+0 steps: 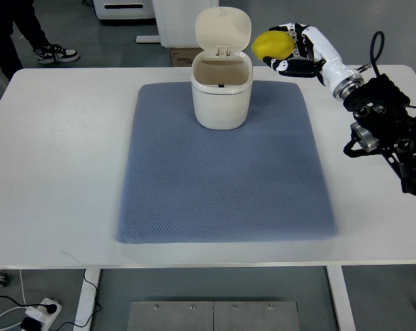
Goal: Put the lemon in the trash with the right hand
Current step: 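Lift the lemon with the right hand and carry it over the bin, then open the right hand to drop the lemon into the bin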
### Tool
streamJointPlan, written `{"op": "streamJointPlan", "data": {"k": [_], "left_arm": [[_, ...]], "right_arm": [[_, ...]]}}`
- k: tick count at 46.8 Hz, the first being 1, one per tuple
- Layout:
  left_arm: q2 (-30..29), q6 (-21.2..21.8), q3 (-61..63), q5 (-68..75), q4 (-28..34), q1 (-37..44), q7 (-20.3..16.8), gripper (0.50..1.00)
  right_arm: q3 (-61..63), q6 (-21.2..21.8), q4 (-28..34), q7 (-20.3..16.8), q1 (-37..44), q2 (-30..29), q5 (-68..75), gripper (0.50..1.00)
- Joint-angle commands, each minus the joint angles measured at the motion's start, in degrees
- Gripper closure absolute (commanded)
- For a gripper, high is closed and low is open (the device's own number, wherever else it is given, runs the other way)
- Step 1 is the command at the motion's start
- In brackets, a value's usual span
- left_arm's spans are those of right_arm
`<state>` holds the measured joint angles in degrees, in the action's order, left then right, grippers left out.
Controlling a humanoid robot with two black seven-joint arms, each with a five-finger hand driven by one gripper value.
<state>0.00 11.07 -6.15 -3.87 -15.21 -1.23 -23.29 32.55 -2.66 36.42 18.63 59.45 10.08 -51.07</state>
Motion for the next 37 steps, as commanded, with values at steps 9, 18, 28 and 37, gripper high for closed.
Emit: {"op": "streamJointPlan", "data": {"k": [9, 18, 28, 37], "left_arm": [[0.0, 0.0, 0.0, 0.0, 0.0, 0.0, 0.0, 0.5], [0.0, 0.0, 0.0, 0.0, 0.0, 0.0, 0.0, 0.5], [0.0, 0.0, 0.0, 0.0, 0.0, 0.0, 0.0, 0.5], [0.0, 0.0, 0.0, 0.0, 0.0, 0.0, 0.0, 0.5]], "right_arm": [[-5.6, -2.0, -0.1, -1.1, 3.5, -1.8, -0.2, 1.0], [-10.4, -3.9, -0.5, -1.4, 4.8, -3.1, -0.3, 1.0], [-12.1, -6.0, -2.1, -1.8, 5.0, -5.0, -0.5, 1.0], [-13.5, -7.1, -3.5, -2.5, 5.3, -6.4, -0.5, 1.0]]}}
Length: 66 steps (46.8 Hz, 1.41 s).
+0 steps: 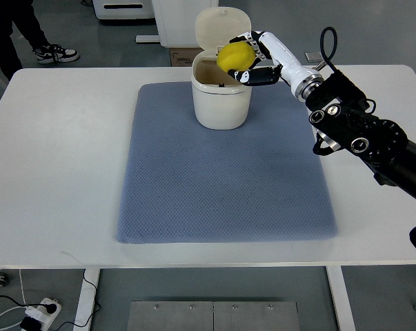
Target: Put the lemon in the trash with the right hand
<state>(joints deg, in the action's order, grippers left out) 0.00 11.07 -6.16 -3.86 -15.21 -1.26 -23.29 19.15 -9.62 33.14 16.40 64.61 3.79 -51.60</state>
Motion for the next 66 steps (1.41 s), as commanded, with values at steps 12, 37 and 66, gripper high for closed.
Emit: {"op": "streamJointPlan", "data": {"k": [12, 37, 66], "left_arm": [[0.0, 0.0, 0.0, 0.0, 0.0, 0.0, 0.0, 0.5], [0.0, 0.0, 0.0, 0.0, 0.0, 0.0, 0.0, 0.5], [0.0, 0.0, 0.0, 0.0, 0.0, 0.0, 0.0, 0.5]], "right_arm": [[-0.1, -0.2, -0.3, -2.7, 0.4, -0.8, 0.1, 1.0], [0.3, 0.0, 0.4, -4.6, 1.8, -0.7, 0.8, 0.505], [0.4, 3.7, 9.2, -6.7, 0.6, 8.4, 2.6, 0.505]]}}
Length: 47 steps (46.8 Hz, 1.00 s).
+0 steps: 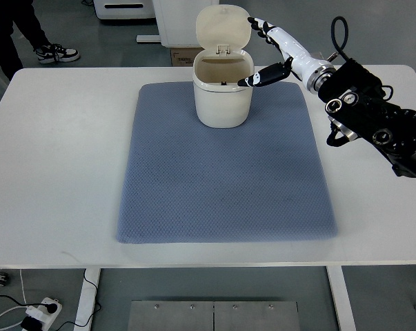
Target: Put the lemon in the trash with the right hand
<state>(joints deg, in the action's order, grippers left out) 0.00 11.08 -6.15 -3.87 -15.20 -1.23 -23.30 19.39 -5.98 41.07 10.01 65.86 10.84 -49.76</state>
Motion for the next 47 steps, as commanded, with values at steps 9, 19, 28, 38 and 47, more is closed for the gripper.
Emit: {"op": "streamJointPlan", "data": {"k": [9, 19, 28, 38, 47], "left_arm": [[0.0, 0.0, 0.0, 0.0, 0.0, 0.0, 0.0, 0.5], [0.0, 0.0, 0.0, 0.0, 0.0, 0.0, 0.0, 0.5], [0.0, 0.0, 0.0, 0.0, 0.0, 0.0, 0.0, 0.5], [0.0, 0.0, 0.0, 0.0, 0.0, 0.0, 0.0, 0.5], [0.0, 0.0, 0.0, 0.0, 0.0, 0.0, 0.0, 0.5]], "right_arm": [[2.5, 0.1, 4.7, -1.8, -3.0, 4.9, 3.5, 0.505], [9.3, 0.1, 5.6, -3.2, -7.0, 5.9, 6.9, 0.505], [15.8, 0.0, 5.6, -4.0, -11.2, 5.9, 11.2, 0.505], [23.3, -0.7, 5.6, -6.2, -14.6, 5.2, 17.3, 0.505], [34.5, -0.9, 5.6, -9.5, -18.8, 2.1, 18.2, 0.505]]}}
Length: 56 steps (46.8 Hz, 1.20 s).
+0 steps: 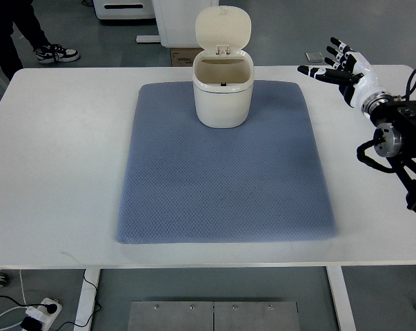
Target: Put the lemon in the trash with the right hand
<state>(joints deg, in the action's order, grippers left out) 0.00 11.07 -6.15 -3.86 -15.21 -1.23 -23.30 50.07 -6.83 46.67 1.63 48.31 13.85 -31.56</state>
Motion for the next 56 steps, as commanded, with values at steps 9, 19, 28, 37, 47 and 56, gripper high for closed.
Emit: {"op": "streamJointPlan", "data": {"k": [9, 19, 28, 37, 47, 56], "left_arm": [[0.0, 0.0, 0.0, 0.0, 0.0, 0.0, 0.0, 0.5], [0.0, 0.0, 0.0, 0.0, 0.0, 0.0, 0.0, 0.5], [0.0, 0.0, 0.0, 0.0, 0.0, 0.0, 0.0, 0.5], [0.0, 0.0, 0.0, 0.0, 0.0, 0.0, 0.0, 0.5], [0.0, 0.0, 0.0, 0.0, 0.0, 0.0, 0.0, 0.5], [0.0, 0.0, 0.0, 0.0, 0.0, 0.0, 0.0, 0.5]], "right_arm": [[7.9, 0.0, 3.1, -1.7, -5.3, -1.2, 0.0, 0.5], [9.5, 0.0, 3.4, -1.5, -7.5, -1.2, 0.0, 0.5], [9.7, 0.1, 3.6, -1.4, -8.6, -1.3, 0.0, 0.5], [12.3, 0.1, 5.6, -0.3, -11.2, -1.8, 0.0, 0.5], [17.9, 0.5, 10.0, 0.9, -16.5, -5.3, -0.1, 0.5], [20.1, 0.5, 12.8, 4.3, -20.1, -8.0, -0.1, 0.5]]}}
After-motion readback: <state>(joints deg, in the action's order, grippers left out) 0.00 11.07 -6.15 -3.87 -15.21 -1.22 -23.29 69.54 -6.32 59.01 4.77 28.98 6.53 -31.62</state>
